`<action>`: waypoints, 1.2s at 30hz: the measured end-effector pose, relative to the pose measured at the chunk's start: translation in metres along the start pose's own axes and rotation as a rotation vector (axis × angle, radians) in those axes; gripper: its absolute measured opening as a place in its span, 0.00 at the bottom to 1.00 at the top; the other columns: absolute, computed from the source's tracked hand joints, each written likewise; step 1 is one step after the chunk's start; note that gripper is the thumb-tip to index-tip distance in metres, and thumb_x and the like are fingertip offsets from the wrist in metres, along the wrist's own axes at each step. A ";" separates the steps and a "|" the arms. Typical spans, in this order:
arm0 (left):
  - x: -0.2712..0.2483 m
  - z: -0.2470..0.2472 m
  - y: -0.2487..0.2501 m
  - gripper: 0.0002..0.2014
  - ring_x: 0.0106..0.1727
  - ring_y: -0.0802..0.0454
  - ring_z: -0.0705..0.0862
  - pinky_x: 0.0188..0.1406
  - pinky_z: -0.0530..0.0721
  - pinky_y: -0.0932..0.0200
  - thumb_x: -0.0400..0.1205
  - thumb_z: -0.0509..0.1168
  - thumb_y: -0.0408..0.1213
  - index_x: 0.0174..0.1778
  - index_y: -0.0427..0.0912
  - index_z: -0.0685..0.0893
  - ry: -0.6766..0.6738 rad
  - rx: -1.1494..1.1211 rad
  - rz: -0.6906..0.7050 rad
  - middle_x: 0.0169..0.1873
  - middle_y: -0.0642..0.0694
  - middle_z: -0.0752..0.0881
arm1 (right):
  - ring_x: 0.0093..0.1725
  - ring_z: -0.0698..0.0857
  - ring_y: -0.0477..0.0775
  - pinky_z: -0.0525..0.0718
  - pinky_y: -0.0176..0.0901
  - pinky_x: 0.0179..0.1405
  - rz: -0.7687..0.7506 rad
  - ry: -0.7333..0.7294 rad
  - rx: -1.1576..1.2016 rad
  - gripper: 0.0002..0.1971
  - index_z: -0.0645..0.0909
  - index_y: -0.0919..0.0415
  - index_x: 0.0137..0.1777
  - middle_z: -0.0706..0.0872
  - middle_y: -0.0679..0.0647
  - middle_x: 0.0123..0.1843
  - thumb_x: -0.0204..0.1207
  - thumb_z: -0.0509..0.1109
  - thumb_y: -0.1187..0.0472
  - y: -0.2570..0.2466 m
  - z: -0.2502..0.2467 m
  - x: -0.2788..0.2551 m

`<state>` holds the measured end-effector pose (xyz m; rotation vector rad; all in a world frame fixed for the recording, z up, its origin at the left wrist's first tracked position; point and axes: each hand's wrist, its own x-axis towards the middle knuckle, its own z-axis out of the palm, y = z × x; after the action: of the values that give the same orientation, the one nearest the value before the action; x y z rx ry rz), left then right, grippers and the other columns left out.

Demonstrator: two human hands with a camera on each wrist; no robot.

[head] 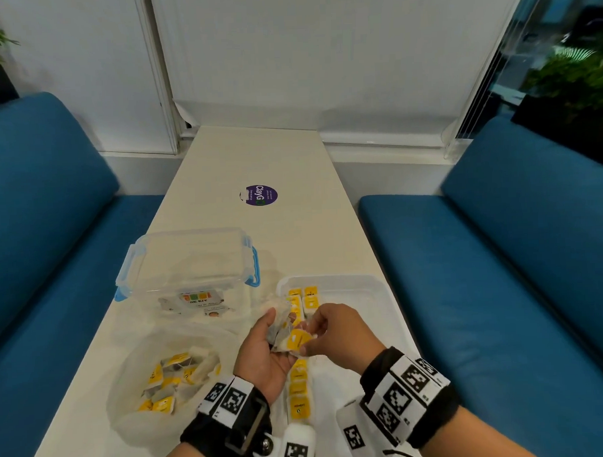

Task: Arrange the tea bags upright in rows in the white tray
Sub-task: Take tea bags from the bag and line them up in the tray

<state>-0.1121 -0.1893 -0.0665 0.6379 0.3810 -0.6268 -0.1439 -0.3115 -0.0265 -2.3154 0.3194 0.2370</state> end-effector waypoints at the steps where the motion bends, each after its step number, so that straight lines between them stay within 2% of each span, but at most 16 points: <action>1: -0.001 0.000 0.000 0.13 0.31 0.47 0.89 0.25 0.88 0.56 0.84 0.58 0.41 0.50 0.34 0.81 -0.001 -0.002 0.002 0.31 0.40 0.90 | 0.31 0.73 0.38 0.73 0.33 0.31 0.011 -0.015 0.017 0.17 0.73 0.53 0.31 0.76 0.43 0.33 0.63 0.81 0.64 0.001 0.000 -0.001; 4: -0.004 0.000 -0.001 0.13 0.27 0.48 0.89 0.23 0.87 0.58 0.84 0.57 0.40 0.48 0.34 0.81 -0.007 0.000 0.008 0.30 0.40 0.90 | 0.29 0.73 0.37 0.70 0.32 0.28 0.039 -0.053 0.082 0.17 0.72 0.55 0.28 0.75 0.44 0.30 0.65 0.80 0.67 0.000 0.002 -0.001; 7: -0.005 -0.004 -0.001 0.16 0.29 0.47 0.89 0.27 0.86 0.58 0.83 0.58 0.42 0.52 0.32 0.82 -0.004 0.034 -0.015 0.35 0.38 0.90 | 0.33 0.76 0.48 0.73 0.36 0.32 0.014 -0.035 0.134 0.15 0.74 0.55 0.30 0.80 0.51 0.36 0.66 0.78 0.68 -0.003 0.004 0.001; 8: -0.004 -0.006 0.000 0.16 0.30 0.47 0.89 0.28 0.87 0.57 0.83 0.59 0.42 0.54 0.32 0.82 0.005 0.036 -0.027 0.36 0.37 0.90 | 0.35 0.76 0.48 0.73 0.37 0.33 -0.004 -0.029 0.142 0.14 0.75 0.54 0.31 0.81 0.53 0.38 0.66 0.78 0.67 -0.003 0.005 0.001; 11: -0.004 -0.011 0.002 0.18 0.31 0.45 0.89 0.32 0.88 0.53 0.82 0.59 0.42 0.58 0.30 0.80 0.002 0.025 -0.074 0.44 0.34 0.87 | 0.33 0.75 0.42 0.74 0.32 0.34 -0.048 -0.026 0.189 0.13 0.76 0.53 0.32 0.81 0.52 0.39 0.68 0.77 0.67 -0.004 0.004 0.002; 14: -0.005 -0.013 0.002 0.17 0.36 0.42 0.90 0.34 0.90 0.50 0.82 0.59 0.39 0.59 0.29 0.79 -0.033 0.023 -0.093 0.51 0.31 0.85 | 0.28 0.73 0.40 0.70 0.25 0.23 -0.036 -0.029 0.289 0.11 0.76 0.56 0.34 0.78 0.48 0.32 0.71 0.75 0.66 -0.004 0.001 0.003; 16: -0.007 -0.014 0.002 0.14 0.35 0.41 0.90 0.31 0.90 0.51 0.82 0.59 0.36 0.55 0.28 0.81 -0.058 0.042 -0.102 0.45 0.31 0.87 | 0.25 0.73 0.43 0.67 0.27 0.16 -0.021 -0.038 0.360 0.10 0.76 0.57 0.35 0.77 0.50 0.29 0.74 0.73 0.67 -0.003 -0.001 0.002; 19: -0.009 -0.014 0.001 0.11 0.33 0.42 0.90 0.27 0.89 0.53 0.83 0.58 0.33 0.49 0.29 0.83 -0.074 0.085 -0.089 0.37 0.33 0.89 | 0.24 0.75 0.45 0.67 0.28 0.14 -0.025 -0.013 0.388 0.09 0.76 0.58 0.36 0.78 0.52 0.30 0.76 0.70 0.67 -0.002 -0.002 0.002; 21: -0.008 -0.015 -0.001 0.11 0.33 0.44 0.90 0.28 0.89 0.54 0.83 0.58 0.33 0.50 0.30 0.83 -0.058 0.096 -0.076 0.37 0.34 0.90 | 0.29 0.75 0.45 0.71 0.28 0.22 -0.038 0.025 0.335 0.11 0.76 0.56 0.34 0.78 0.50 0.32 0.76 0.70 0.66 -0.002 0.000 0.004; 23: -0.005 -0.016 -0.002 0.12 0.35 0.45 0.90 0.32 0.90 0.52 0.83 0.59 0.33 0.56 0.30 0.82 -0.042 0.091 -0.062 0.43 0.34 0.89 | 0.32 0.74 0.44 0.72 0.32 0.31 -0.052 0.078 0.267 0.12 0.75 0.52 0.33 0.78 0.49 0.34 0.77 0.70 0.64 -0.001 0.002 0.006; 25: -0.002 -0.019 -0.003 0.15 0.38 0.43 0.89 0.38 0.89 0.50 0.82 0.60 0.34 0.60 0.30 0.81 -0.019 0.075 -0.048 0.49 0.33 0.86 | 0.33 0.74 0.44 0.72 0.33 0.33 -0.069 0.126 0.232 0.13 0.73 0.50 0.34 0.78 0.49 0.35 0.78 0.68 0.62 -0.002 0.001 0.006; 27: -0.002 -0.020 -0.004 0.14 0.38 0.44 0.86 0.38 0.89 0.50 0.82 0.60 0.34 0.60 0.31 0.80 -0.005 0.054 -0.041 0.48 0.33 0.84 | 0.31 0.76 0.47 0.73 0.33 0.30 -0.087 0.135 0.273 0.11 0.72 0.53 0.36 0.81 0.55 0.38 0.80 0.65 0.62 -0.005 -0.002 0.005; 29: -0.001 -0.019 -0.004 0.13 0.36 0.44 0.87 0.33 0.89 0.53 0.82 0.60 0.33 0.60 0.30 0.79 0.001 0.053 -0.041 0.48 0.33 0.84 | 0.26 0.78 0.50 0.70 0.29 0.19 -0.078 0.120 0.409 0.09 0.71 0.57 0.39 0.81 0.59 0.40 0.82 0.62 0.64 -0.008 -0.004 0.003; 31: -0.001 -0.018 -0.005 0.14 0.32 0.46 0.89 0.29 0.89 0.55 0.83 0.59 0.32 0.61 0.30 0.78 0.019 0.071 -0.043 0.45 0.32 0.86 | 0.24 0.79 0.51 0.66 0.32 0.13 -0.060 0.122 0.517 0.08 0.71 0.59 0.41 0.81 0.60 0.38 0.81 0.62 0.68 -0.008 -0.007 0.003; 34: 0.000 -0.019 -0.004 0.12 0.27 0.48 0.89 0.24 0.88 0.56 0.83 0.59 0.30 0.60 0.30 0.79 0.054 0.071 -0.041 0.32 0.35 0.89 | 0.23 0.80 0.45 0.70 0.34 0.15 -0.038 0.142 0.489 0.11 0.73 0.58 0.43 0.80 0.58 0.34 0.74 0.67 0.76 -0.004 -0.014 0.006; 36: 0.001 -0.020 -0.002 0.11 0.26 0.48 0.89 0.24 0.88 0.56 0.83 0.59 0.30 0.57 0.31 0.81 0.074 0.056 -0.041 0.31 0.37 0.90 | 0.26 0.78 0.44 0.72 0.28 0.18 -0.035 0.163 0.357 0.12 0.77 0.60 0.45 0.80 0.53 0.33 0.70 0.71 0.76 0.000 -0.020 0.012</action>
<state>-0.1155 -0.1777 -0.0827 0.7093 0.4474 -0.6566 -0.1311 -0.3276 -0.0157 -1.9879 0.3695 -0.0275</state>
